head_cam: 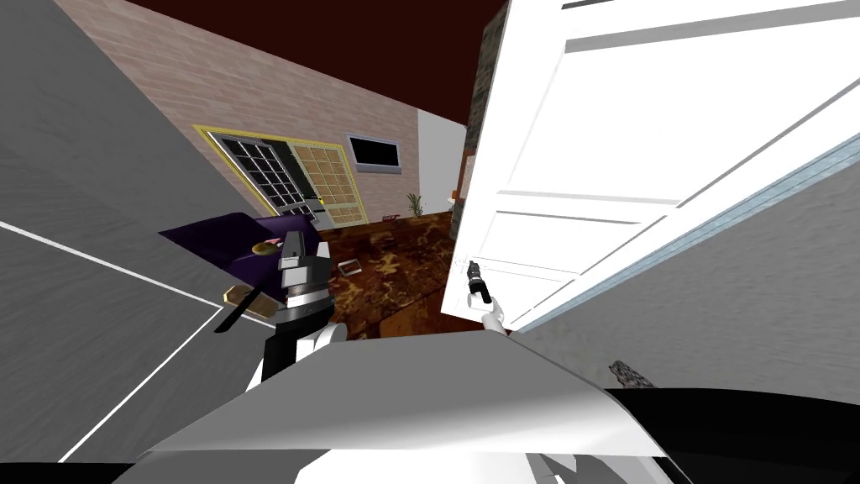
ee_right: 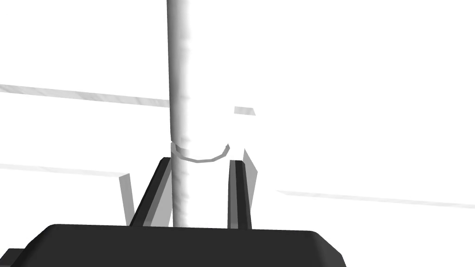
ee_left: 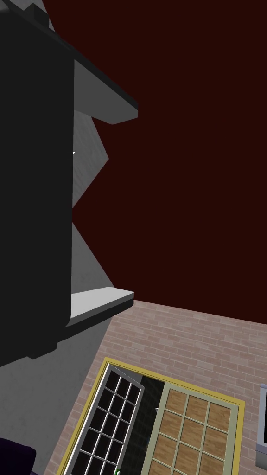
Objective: Push the door open
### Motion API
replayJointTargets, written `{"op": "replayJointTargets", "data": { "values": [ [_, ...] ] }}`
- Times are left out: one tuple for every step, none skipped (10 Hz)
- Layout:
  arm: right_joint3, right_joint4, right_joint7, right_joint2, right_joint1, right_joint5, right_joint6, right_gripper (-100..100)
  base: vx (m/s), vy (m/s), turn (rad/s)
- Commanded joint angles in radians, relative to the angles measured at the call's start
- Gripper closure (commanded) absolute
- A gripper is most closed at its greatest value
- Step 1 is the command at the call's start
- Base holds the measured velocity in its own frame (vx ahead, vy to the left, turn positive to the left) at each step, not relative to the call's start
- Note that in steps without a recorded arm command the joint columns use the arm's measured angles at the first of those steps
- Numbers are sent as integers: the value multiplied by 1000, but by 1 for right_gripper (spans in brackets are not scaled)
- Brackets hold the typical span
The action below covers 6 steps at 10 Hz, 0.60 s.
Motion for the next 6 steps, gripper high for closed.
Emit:
{"op": "replayJointTargets", "data": {
  "values": [
    [-34,7,5,-16,-7,-5,-7,100,184,79,-82],
    [-41,8,7,-17,-7,-5,-8,100,153,66,-60],
    [-55,10,10,-18,-8,-7,-8,100,161,41,-35],
    [-62,11,11,-19,-9,-8,-8,100,146,54,-45],
    [-76,13,14,-20,-10,-10,-9,100,154,74,-88],
    [-83,14,15,-20,-11,-11,-9,100,130,65,-67]
  ]
}}
